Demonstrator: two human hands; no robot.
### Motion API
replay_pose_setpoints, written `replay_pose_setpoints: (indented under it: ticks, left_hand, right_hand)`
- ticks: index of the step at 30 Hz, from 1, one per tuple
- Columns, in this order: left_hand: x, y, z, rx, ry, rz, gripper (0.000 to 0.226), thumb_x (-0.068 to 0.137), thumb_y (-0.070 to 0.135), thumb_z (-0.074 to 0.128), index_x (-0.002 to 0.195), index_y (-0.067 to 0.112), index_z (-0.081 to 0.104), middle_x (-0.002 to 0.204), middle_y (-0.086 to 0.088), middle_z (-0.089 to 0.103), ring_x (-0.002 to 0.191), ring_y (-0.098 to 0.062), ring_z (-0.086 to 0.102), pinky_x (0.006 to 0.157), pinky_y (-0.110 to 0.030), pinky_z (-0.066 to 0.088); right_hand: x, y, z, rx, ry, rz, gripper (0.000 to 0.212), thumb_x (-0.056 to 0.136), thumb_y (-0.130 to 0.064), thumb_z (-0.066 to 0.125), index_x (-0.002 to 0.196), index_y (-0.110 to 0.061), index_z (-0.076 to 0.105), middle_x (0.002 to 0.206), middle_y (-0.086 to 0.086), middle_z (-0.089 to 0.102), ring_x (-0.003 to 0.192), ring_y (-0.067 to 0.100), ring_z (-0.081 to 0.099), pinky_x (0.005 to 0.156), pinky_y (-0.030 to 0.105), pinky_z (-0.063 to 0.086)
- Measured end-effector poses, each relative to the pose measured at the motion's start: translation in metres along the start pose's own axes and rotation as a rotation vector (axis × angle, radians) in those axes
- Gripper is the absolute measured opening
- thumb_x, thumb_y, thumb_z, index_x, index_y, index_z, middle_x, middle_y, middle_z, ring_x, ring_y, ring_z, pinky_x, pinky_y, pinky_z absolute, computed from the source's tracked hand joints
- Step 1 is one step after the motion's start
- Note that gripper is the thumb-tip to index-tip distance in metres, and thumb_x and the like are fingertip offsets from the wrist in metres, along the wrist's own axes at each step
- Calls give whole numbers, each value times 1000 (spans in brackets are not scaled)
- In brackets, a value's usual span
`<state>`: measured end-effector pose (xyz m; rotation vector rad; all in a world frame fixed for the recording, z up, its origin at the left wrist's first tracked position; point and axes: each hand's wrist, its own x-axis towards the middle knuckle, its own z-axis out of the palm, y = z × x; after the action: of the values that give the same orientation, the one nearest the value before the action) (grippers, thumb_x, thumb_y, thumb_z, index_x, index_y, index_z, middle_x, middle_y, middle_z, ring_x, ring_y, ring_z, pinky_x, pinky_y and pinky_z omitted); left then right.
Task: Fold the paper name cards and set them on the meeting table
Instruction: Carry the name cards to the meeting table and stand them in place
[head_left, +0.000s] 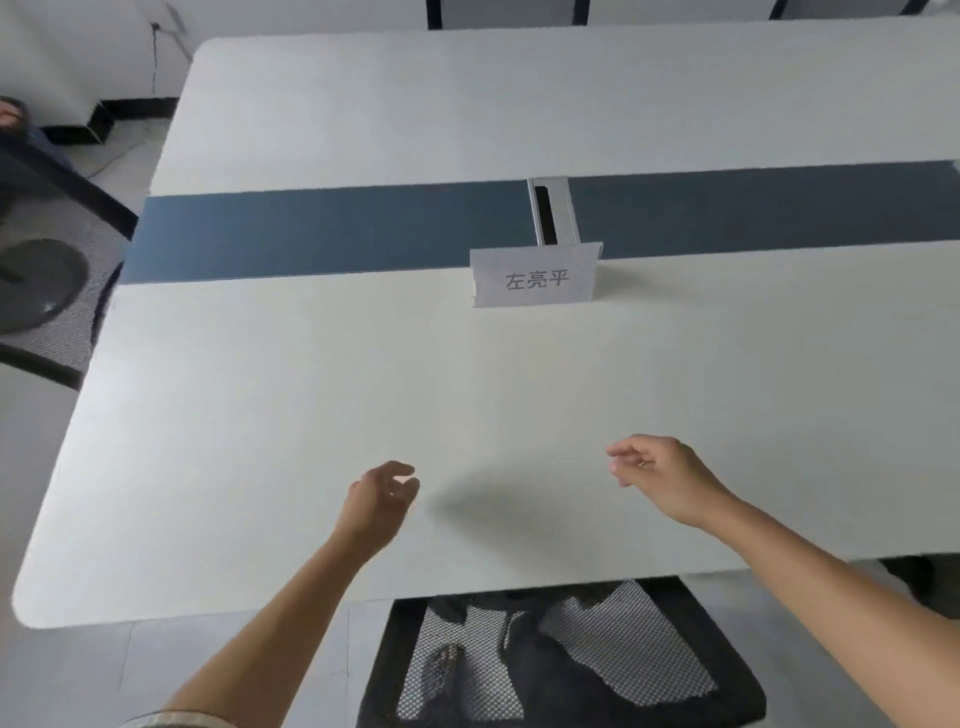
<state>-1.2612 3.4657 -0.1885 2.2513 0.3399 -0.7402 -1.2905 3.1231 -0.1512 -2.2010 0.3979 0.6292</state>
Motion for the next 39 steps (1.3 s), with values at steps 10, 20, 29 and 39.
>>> replay_pose_setpoints:
  ticks: [10,20,29,39]
  left_hand:
    - [-159,-45,-37,-314,-256,126,17,88,26,63,101,17,70,89,-8,76,83,-23,72,74,-36,52]
    - [-220,-2,30,-193,-430,270,16,93,6,55,101,2,69,84,-17,76,77,-30,70,66,-35,53]
    - [-283,119,160,-43,-571,506,17,94,8,54,103,10,68,85,-13,77,82,-30,73,74,-42,55]
    - [-374,223,337,150,-816,615,18,94,9,53,102,14,69,89,-9,77,84,-24,73,77,-41,54]
  right_hand:
    - [-221,30,86,610,256,260,15,92,-21,60,102,-17,70,93,2,78,85,15,74,84,42,54]
    - [-385,76,107,901,606,314,15,90,-22,62,99,-18,73,93,1,78,86,18,74,79,38,54]
    - [-514,192,83,1071,945,419,15,90,-14,60,97,-15,74,91,3,78,82,19,75,76,40,53]
    - [-613,326,19,1236,1179,526,10,84,-17,69,91,-14,75,94,13,77,77,20,75,78,45,52]
